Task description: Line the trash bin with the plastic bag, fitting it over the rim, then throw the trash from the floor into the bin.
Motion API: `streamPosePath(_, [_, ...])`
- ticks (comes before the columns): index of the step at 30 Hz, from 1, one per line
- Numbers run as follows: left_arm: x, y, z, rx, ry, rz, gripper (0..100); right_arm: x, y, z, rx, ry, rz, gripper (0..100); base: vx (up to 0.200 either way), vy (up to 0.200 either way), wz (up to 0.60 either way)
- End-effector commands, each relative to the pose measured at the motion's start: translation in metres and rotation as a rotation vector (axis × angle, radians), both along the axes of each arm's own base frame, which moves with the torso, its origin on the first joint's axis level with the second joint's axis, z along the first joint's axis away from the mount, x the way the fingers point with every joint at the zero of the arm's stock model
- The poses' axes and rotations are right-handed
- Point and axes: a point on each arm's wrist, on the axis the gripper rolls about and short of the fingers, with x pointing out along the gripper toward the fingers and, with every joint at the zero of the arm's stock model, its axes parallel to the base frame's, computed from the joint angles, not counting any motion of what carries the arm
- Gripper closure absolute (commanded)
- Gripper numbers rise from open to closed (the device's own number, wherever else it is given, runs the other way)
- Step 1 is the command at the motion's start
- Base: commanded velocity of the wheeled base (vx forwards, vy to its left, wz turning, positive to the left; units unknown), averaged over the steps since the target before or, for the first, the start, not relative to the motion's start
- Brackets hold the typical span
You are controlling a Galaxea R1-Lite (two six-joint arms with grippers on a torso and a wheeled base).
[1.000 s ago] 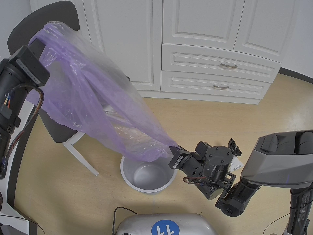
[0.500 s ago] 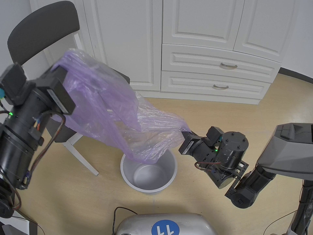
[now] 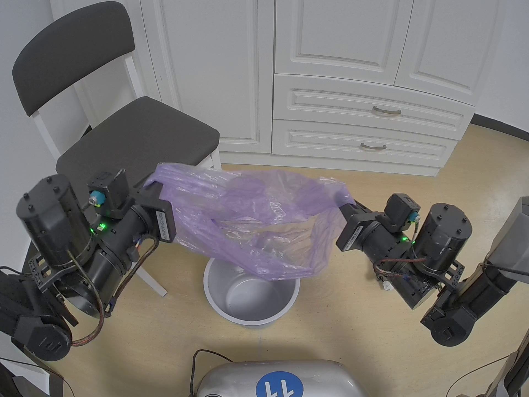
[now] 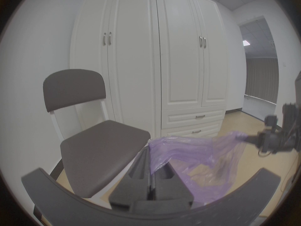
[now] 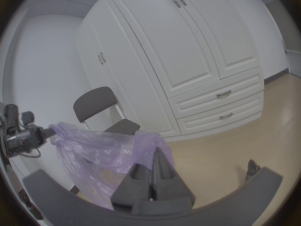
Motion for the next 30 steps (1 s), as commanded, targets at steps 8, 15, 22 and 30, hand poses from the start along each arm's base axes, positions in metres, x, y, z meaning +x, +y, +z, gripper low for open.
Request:
streamPosePath(8, [0.026, 0.038, -0.048, 0.099, 0.166, -0.08, 100, -0.023, -0.054, 0.037, -0.215, -0.044, -0.143, 100, 0.0, 0.0, 0.0])
streamPosePath(15, [0.035, 0.052, -0.056, 0.103, 0.201, -0.101, 100, -0.041, -0.07, 0.037, -0.354, 0.108, -0.159, 100, 0.0, 0.0, 0.0])
streamPosePath(22, [0.04, 0.06, -0.065, 0.138, 0.225, -0.069, 100, -0.038, -0.072, 0.01, -0.517, 0.182, -0.223, 100, 0.0, 0.0, 0.0])
streamPosePath(30, [0.051, 0.071, -0.075, 0.144, 0.257, -0.028, 100, -0.043, -0.078, -0.009, -0.646, 0.229, -0.231, 100, 0.0, 0.0, 0.0])
